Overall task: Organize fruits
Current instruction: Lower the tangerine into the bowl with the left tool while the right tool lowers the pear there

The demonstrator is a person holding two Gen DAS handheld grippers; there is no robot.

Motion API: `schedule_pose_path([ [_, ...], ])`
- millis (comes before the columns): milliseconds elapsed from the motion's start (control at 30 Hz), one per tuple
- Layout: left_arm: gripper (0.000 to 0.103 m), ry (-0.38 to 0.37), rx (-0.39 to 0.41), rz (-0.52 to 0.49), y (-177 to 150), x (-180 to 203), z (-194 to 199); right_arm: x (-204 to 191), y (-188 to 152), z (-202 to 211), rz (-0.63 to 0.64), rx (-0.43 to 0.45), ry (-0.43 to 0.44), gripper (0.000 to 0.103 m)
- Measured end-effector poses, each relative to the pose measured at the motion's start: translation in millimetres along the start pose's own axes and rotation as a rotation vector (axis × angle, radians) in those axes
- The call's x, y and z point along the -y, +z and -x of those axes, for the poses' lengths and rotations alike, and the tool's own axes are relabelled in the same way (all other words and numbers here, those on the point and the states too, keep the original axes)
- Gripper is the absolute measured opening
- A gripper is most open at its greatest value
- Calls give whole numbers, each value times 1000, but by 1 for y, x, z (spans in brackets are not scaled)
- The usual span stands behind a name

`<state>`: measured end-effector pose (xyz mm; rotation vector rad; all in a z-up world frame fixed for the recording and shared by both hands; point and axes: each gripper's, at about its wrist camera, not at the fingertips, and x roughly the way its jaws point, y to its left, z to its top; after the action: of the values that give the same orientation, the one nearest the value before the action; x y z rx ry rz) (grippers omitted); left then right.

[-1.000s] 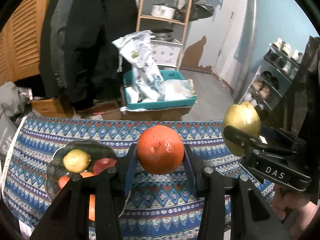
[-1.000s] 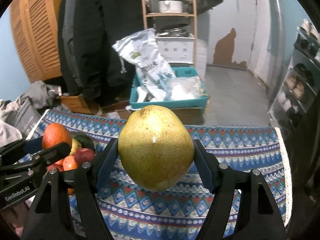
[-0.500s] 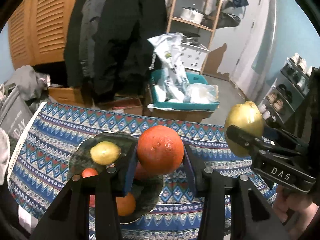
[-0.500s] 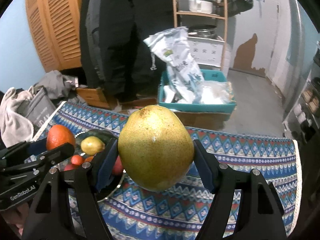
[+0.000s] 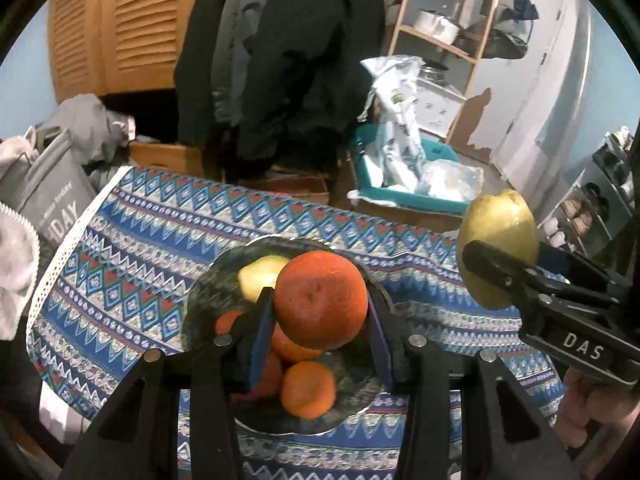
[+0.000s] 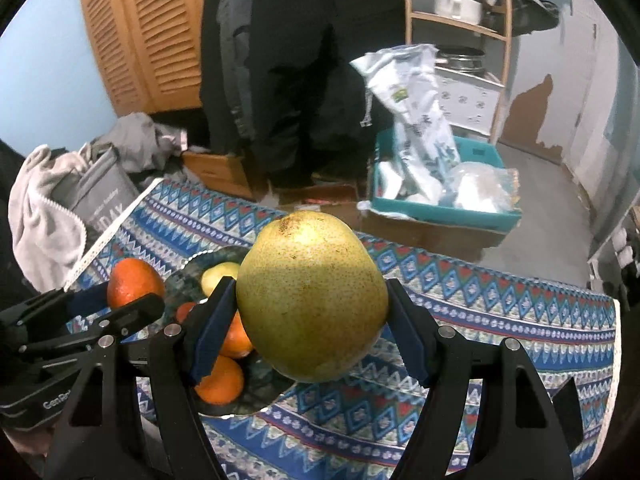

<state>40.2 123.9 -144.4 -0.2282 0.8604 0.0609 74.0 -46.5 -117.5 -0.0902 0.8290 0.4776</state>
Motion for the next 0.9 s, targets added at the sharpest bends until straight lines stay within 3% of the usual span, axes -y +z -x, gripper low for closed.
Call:
schedule_pose_path([
  [600,46,26,-171,99,-12,-46,-75,-25,-27,-59,21,-141,48,74],
  [767,65,56,-160,73,-11,-46,-75,-24,-35,-71,13,-180,65,74],
  [900,65,76,-166,96,-14,-54,-70,-25,-41,-79,17,-206,80,74],
])
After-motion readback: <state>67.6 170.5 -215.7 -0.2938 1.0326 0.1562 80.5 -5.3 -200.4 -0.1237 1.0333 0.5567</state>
